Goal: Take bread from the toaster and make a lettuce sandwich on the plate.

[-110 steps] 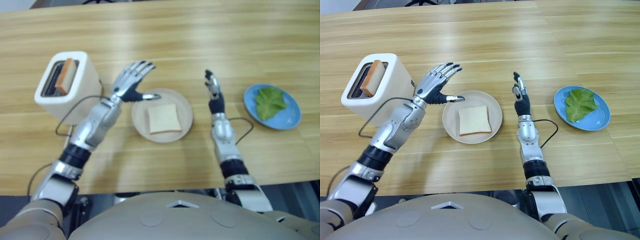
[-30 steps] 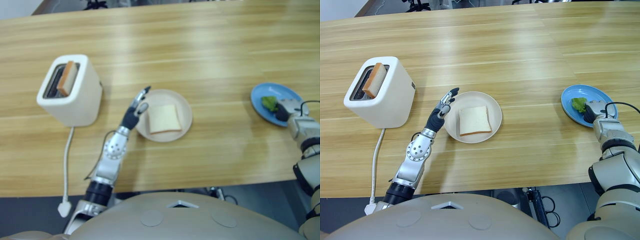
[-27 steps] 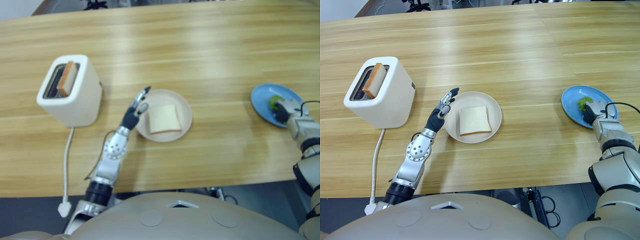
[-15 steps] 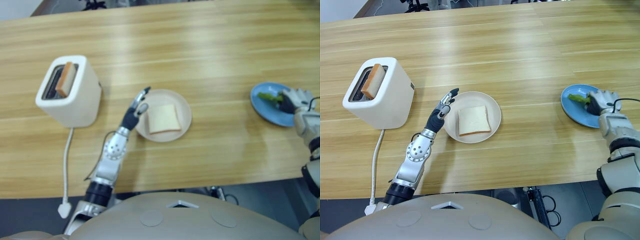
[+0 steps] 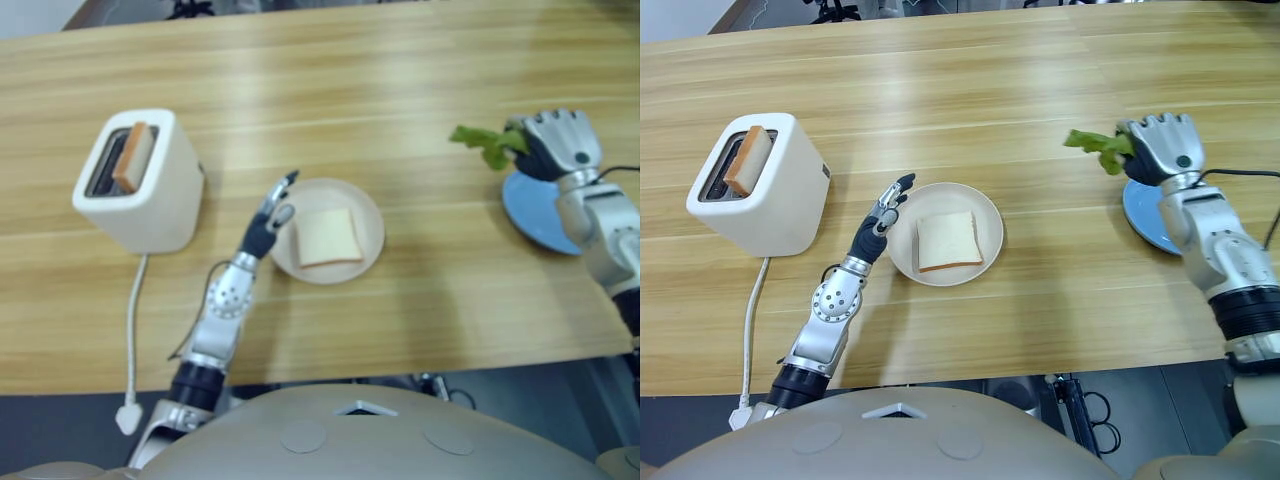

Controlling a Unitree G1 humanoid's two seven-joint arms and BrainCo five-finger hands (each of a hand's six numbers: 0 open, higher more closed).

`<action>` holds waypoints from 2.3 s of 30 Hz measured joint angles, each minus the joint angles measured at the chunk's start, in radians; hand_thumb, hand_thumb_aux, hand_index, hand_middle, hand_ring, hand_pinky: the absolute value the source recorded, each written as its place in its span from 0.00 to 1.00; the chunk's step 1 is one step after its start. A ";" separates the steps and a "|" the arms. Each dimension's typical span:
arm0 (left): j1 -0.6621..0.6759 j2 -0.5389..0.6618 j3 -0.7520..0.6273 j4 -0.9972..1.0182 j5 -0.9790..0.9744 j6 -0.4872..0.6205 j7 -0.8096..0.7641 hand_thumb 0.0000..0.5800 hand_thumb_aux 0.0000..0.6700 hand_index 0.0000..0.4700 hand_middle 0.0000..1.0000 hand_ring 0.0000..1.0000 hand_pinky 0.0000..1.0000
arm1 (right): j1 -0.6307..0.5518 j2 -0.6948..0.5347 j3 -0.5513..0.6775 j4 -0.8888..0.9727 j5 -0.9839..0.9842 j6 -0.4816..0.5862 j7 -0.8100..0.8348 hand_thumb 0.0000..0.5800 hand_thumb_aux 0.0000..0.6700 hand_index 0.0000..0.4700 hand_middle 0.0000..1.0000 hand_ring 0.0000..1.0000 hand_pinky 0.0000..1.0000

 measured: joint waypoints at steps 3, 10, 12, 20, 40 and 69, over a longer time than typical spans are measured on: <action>-0.019 0.000 0.015 0.010 -0.011 -0.008 0.001 0.00 0.00 0.00 0.00 0.00 0.00 | -0.029 0.115 0.049 -0.087 -0.037 -0.002 0.050 1.00 1.00 0.98 1.00 1.00 1.00; -0.040 0.001 0.062 0.025 -0.041 -0.013 0.001 0.00 0.00 0.00 0.00 0.00 0.00 | -0.124 0.381 0.257 0.035 -0.132 -0.057 0.115 1.00 1.00 0.98 1.00 1.00 1.00; -0.041 0.001 0.063 0.026 -0.041 -0.015 0.001 0.00 0.00 0.00 0.00 0.00 0.00 | -0.138 0.413 0.295 0.100 -0.147 -0.079 0.123 1.00 1.00 0.98 1.00 1.00 1.00; -0.048 0.000 0.069 0.033 -0.041 -0.015 -0.001 0.00 0.00 0.00 0.00 0.00 0.00 | -0.140 0.457 0.388 0.237 -0.189 -0.125 0.125 1.00 1.00 0.98 1.00 1.00 1.00; -0.051 0.001 0.071 0.053 -0.037 -0.022 -0.003 0.00 0.00 0.00 0.00 0.00 0.00 | -0.055 0.364 0.346 0.065 -0.195 -0.141 0.197 1.00 1.00 0.98 1.00 1.00 1.00; -0.049 0.014 0.070 0.064 -0.030 -0.027 -0.003 0.00 0.00 0.00 0.00 0.00 0.00 | 0.103 0.383 0.286 -0.091 -0.022 -0.170 0.447 0.75 0.50 0.49 0.00 0.00 0.00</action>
